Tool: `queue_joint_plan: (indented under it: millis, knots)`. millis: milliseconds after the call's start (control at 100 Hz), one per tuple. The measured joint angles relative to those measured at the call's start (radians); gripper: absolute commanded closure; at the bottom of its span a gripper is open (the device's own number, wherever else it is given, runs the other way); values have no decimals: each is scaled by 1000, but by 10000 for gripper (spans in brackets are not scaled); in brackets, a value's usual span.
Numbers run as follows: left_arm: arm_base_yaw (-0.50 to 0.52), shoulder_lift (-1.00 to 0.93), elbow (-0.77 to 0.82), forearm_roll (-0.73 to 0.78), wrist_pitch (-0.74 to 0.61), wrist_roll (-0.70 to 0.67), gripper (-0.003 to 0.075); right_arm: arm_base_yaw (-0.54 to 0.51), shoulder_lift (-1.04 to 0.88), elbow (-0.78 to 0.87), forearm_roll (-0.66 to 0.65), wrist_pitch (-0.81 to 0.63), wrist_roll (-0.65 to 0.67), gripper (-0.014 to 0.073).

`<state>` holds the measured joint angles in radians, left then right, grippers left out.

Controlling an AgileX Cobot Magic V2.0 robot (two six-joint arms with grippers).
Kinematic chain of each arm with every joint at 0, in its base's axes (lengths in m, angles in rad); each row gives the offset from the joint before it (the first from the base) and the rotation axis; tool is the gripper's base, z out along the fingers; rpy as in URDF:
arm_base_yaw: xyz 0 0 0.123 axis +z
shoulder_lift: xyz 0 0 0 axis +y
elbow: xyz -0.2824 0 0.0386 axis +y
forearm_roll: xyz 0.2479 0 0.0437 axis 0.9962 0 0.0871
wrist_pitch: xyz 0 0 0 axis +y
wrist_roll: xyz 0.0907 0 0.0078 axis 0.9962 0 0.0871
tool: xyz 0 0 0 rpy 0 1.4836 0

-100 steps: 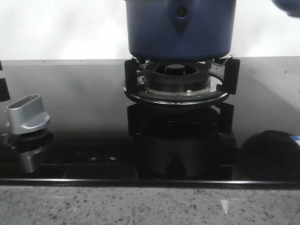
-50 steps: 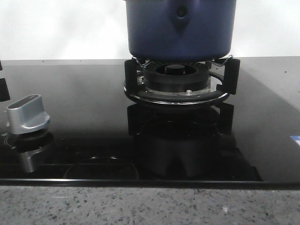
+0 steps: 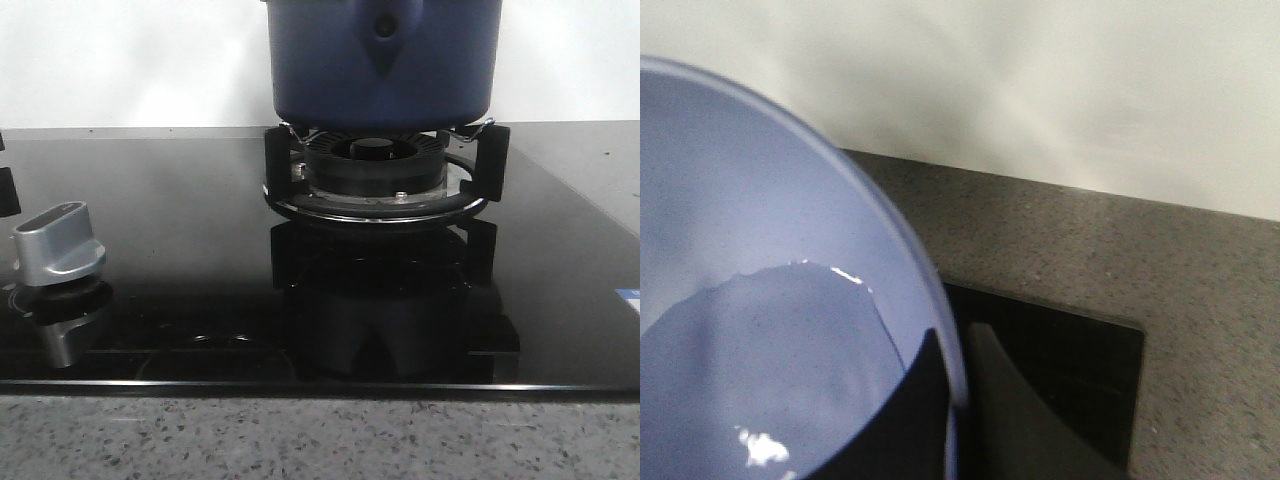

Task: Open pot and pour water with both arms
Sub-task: 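Lift the light blue bowl with the right gripper toward the pot, then tilt the bowl with the right gripper to pour into the pot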

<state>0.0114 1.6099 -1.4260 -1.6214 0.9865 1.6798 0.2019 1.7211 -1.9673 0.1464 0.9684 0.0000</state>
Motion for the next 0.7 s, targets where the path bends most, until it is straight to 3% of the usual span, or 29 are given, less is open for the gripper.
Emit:
queue_joint_plan:
  millis: [700]
  knots:
    - [0, 0, 0, 0, -2, 0, 461, 23, -241, 622, 0, -740, -57, 658]
